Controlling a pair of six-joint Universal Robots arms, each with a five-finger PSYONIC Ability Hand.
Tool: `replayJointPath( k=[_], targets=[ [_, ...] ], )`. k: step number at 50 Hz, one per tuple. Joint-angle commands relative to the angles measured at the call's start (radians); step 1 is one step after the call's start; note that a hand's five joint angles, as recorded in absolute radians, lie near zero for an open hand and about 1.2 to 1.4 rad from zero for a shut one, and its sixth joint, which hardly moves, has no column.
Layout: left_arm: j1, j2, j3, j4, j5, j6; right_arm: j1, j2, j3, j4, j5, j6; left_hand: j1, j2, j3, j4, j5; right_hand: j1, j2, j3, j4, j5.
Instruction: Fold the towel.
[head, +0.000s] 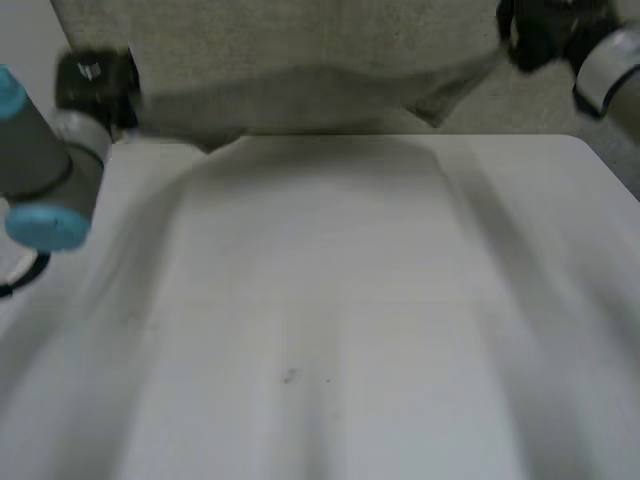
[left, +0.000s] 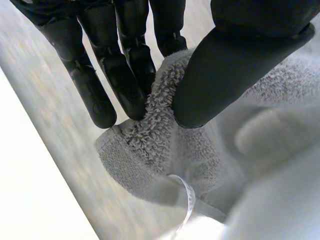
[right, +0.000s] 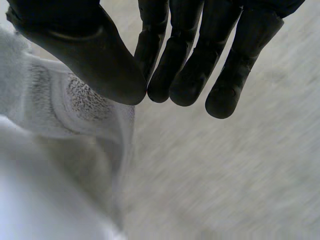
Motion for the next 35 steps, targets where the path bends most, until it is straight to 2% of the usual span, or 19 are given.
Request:
replayJointPath(
  k=[1, 5, 12, 28, 30, 33, 35],
  targets=[
    [0.004, -0.085, -0.227, 0.174, 0.108, 0.016, -0.009, 0.057, 0.254, -0.058, -0.046, -0.113, 0.197, 0.178, 0.179, 0.176, 0.198, 0.045, 0.065, 0.057, 0.058, 0.062],
    [0.004, -0.121, -0.288, 0.226, 0.128, 0.075, -0.009, 0.099, 0.344, -0.082, -0.027, -0.23, 0.197, 0.178, 0.179, 0.176, 0.198, 0.045, 0.065, 0.057, 0.058, 0.062],
    [0.02, -0.089, -0.344, 0.225, 0.128, 0.152, -0.032, 0.067, 0.389, -0.068, -0.025, -0.256, 0.197, 0.178, 0.179, 0.176, 0.198, 0.045, 0.065, 0.057, 0.058, 0.062],
    [0.057, 0.224, -0.637, 0.226, 0.135, 0.168, -0.164, -0.295, 0.726, -0.038, -0.027, -0.267, 0.197, 0.178, 0.179, 0.176, 0.198, 0.045, 0.065, 0.057, 0.058, 0.062],
    [0.062, 0.295, -0.712, 0.226, 0.135, 0.168, -0.217, -0.368, 0.797, 0.011, -0.049, -0.274, 0.197, 0.178, 0.179, 0.176, 0.198, 0.045, 0.065, 0.057, 0.058, 0.062],
    [0.062, 0.327, -0.749, 0.225, 0.135, 0.169, -0.247, -0.396, 0.829, 0.038, -0.059, -0.28, 0.197, 0.178, 0.179, 0.176, 0.198, 0.045, 0.065, 0.057, 0.058, 0.062],
    [0.059, 0.393, -0.819, 0.225, 0.137, 0.172, -0.302, -0.44, 0.892, 0.077, -0.1, -0.329, 0.197, 0.178, 0.179, 0.176, 0.198, 0.045, 0.065, 0.057, 0.058, 0.062]
  ],
)
